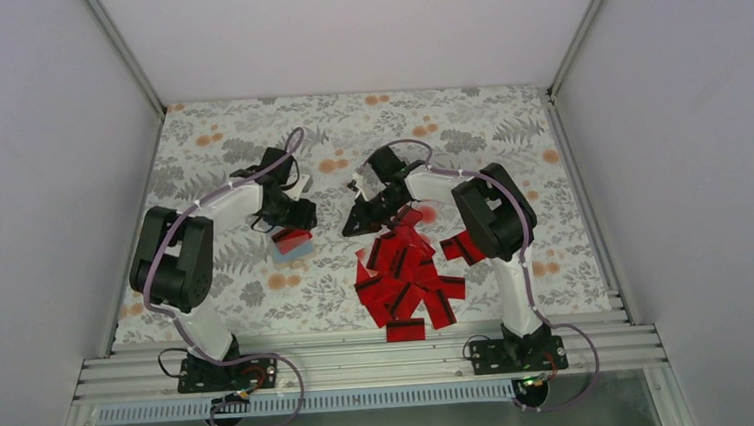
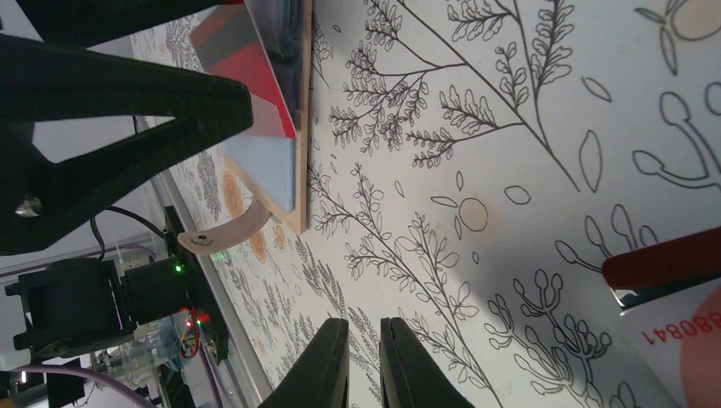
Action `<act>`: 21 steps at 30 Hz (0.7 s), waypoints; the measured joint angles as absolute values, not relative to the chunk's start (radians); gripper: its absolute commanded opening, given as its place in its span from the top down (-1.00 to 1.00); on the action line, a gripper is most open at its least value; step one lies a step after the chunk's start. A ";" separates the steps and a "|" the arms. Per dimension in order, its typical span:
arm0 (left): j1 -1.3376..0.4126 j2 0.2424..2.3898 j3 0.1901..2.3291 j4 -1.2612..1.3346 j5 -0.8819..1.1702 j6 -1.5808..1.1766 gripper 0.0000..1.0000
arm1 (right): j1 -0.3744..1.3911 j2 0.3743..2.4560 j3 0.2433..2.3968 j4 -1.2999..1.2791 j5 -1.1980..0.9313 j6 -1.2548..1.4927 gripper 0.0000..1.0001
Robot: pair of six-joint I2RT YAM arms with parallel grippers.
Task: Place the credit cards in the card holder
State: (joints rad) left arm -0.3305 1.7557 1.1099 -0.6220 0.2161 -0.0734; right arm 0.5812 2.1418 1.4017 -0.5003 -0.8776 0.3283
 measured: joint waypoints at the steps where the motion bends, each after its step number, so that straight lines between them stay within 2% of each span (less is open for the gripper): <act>1: -0.331 1.754 1.106 -0.625 0.220 -0.070 -0.28 | 0.581 2.142 1.402 -0.499 -0.880 0.328 0.78; 9: -0.338 1.750 1.068 -0.634 0.287 -0.038 -0.26 | 0.581 2.142 1.402 -0.497 -0.890 0.329 0.78; 13: -0.339 1.724 1.067 -0.645 0.285 -0.058 -0.49 | 0.581 2.142 1.407 -0.498 -0.892 0.331 0.77; 15: -0.339 1.695 1.067 -0.650 0.274 -0.077 -0.54 | 0.581 2.142 1.417 -0.498 -0.896 0.331 0.78; 18: -0.339 1.624 1.068 -0.669 0.232 -0.140 -0.52 | 0.584 2.142 1.448 -0.499 -0.905 0.332 0.78; 21: -0.336 1.549 1.061 -0.694 0.165 -0.217 -0.38 | 0.592 2.144 1.489 -0.499 -0.903 0.332 0.80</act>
